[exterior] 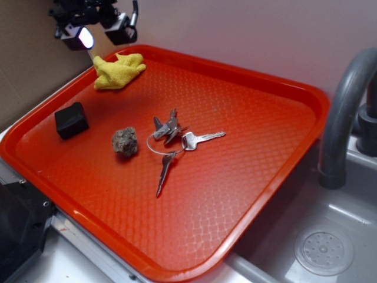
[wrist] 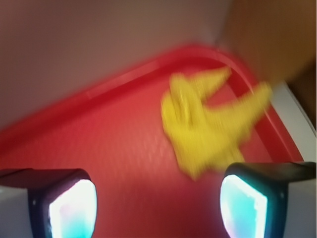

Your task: Grab the yellow cloth.

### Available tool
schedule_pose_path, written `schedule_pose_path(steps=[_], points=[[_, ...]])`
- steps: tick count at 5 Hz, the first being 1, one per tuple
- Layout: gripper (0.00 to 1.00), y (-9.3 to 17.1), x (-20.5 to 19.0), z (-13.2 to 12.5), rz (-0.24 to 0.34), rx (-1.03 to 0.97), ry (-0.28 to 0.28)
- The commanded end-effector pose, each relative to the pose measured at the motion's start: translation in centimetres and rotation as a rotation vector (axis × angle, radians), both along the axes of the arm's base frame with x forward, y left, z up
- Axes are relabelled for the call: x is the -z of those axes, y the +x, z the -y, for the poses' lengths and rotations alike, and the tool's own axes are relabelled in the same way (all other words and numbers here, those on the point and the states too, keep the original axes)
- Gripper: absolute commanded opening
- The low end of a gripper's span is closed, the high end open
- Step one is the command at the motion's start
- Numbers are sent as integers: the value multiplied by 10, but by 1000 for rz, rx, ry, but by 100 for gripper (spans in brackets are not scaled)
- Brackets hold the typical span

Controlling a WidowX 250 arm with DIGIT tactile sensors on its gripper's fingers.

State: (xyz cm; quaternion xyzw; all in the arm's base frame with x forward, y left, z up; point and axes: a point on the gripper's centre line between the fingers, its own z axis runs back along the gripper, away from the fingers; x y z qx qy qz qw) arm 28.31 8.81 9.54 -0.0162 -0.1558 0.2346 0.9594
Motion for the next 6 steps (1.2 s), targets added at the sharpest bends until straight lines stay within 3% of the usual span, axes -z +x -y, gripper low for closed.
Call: schedule_pose_path(steps=[1,3,4,6], points=[[0,13,35,-7,-56,-20,67],[0,25,53,-15,-98,-45,139],[100,22,48,-15,-101,-37,153],[100,8,15,-18,-45,-27,140]])
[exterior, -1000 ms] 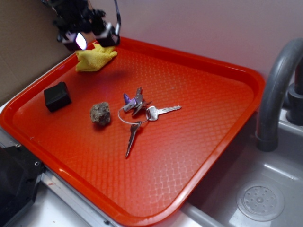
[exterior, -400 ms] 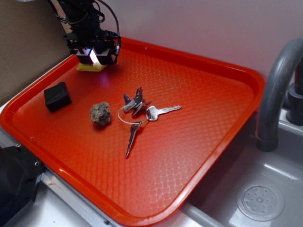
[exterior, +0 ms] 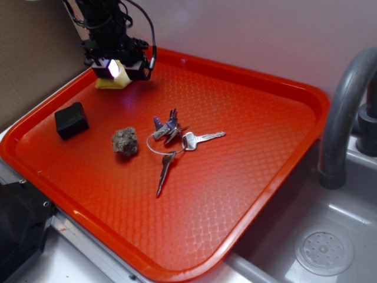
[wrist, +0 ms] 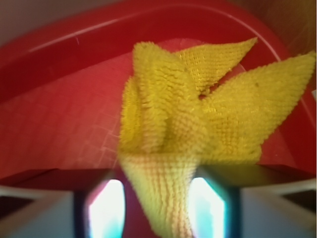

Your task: Grab the yellow cloth.

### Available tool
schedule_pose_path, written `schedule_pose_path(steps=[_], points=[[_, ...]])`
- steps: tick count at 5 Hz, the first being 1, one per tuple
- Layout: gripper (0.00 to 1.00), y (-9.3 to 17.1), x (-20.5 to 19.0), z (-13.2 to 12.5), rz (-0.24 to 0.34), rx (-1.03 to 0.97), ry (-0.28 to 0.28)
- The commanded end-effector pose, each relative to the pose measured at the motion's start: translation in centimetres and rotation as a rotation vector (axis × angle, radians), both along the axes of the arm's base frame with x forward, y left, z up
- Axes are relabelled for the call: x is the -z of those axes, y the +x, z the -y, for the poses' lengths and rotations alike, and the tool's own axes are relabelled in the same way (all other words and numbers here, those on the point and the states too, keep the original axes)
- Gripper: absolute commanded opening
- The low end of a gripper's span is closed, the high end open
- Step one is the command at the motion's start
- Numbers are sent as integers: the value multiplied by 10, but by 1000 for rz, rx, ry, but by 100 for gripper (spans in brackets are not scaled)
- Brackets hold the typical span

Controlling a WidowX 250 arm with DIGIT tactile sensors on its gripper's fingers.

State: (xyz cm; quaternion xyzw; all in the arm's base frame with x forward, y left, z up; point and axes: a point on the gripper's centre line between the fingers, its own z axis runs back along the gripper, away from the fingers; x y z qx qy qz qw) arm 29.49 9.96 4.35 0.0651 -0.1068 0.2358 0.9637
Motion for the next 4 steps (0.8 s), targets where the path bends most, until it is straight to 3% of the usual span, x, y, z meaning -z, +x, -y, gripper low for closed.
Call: schedule_pose_path(steps=[1,4], points=[[100,-9,-49,-10,120,-13,1],[100,7,4,-24,67,-47,41]])
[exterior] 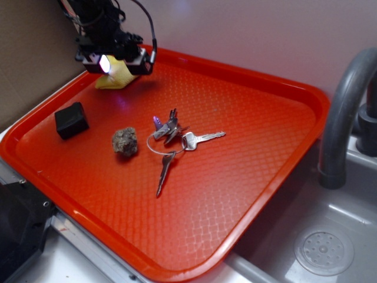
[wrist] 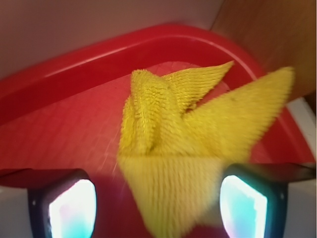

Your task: Grab the yellow cloth.

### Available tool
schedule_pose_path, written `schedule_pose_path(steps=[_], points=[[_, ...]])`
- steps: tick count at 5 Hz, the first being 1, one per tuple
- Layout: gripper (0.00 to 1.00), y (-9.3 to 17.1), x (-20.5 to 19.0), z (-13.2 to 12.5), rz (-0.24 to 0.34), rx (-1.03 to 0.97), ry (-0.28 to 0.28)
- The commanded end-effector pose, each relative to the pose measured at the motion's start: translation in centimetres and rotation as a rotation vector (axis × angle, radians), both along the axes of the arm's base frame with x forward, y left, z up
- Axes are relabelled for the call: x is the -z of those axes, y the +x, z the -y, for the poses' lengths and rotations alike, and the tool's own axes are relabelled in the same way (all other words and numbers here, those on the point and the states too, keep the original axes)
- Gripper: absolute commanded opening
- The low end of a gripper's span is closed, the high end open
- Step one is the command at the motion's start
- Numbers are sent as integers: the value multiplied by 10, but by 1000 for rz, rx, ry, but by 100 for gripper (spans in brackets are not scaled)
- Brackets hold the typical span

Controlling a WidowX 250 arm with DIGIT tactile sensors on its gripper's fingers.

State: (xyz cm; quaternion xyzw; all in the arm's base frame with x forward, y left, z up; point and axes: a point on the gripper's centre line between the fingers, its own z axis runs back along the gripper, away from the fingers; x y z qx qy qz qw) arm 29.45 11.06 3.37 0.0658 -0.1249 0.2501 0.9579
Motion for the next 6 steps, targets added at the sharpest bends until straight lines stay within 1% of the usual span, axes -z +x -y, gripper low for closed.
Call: schedule_pose_path(steps=[1,2,3,4,5,6], points=[[100,9,0,-11,20,-5,44],[100,9,6,-10,-3,1,63],[0,9,5,-9,10,-26,68],[0,8,-2,-8,17,-5,70],[0,5,-13,-6,25,24,47],[0,4,-16,-6,19,22,53]])
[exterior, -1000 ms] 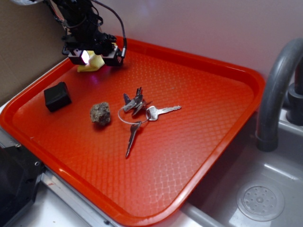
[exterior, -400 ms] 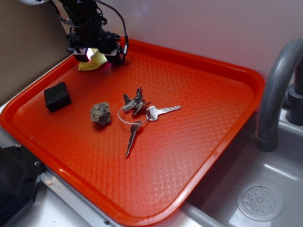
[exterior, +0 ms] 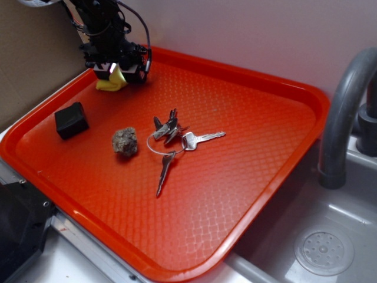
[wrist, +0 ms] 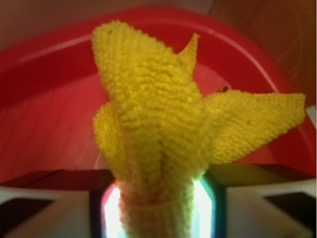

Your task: Grab the yellow cloth.

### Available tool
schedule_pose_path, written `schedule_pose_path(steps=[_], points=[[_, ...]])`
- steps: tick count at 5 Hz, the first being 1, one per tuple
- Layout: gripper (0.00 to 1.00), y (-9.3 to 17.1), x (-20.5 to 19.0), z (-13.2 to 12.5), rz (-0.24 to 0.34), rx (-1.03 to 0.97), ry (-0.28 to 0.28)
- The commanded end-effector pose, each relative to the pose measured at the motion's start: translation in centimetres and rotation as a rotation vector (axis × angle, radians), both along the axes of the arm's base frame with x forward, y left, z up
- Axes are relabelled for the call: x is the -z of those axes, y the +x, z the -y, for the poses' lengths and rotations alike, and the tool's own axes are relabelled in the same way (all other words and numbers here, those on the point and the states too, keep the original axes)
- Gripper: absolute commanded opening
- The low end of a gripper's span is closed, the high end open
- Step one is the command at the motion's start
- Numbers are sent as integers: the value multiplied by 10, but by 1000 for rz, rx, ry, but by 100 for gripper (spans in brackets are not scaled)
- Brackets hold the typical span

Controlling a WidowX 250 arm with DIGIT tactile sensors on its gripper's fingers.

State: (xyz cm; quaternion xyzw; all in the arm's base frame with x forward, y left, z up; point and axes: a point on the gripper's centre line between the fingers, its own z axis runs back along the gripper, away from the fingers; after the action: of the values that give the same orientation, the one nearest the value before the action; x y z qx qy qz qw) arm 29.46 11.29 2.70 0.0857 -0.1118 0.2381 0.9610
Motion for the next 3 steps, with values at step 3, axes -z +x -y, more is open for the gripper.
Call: schedule_pose_path(steps=[3], points=[[0,-56,-144,90,107,405,-229]])
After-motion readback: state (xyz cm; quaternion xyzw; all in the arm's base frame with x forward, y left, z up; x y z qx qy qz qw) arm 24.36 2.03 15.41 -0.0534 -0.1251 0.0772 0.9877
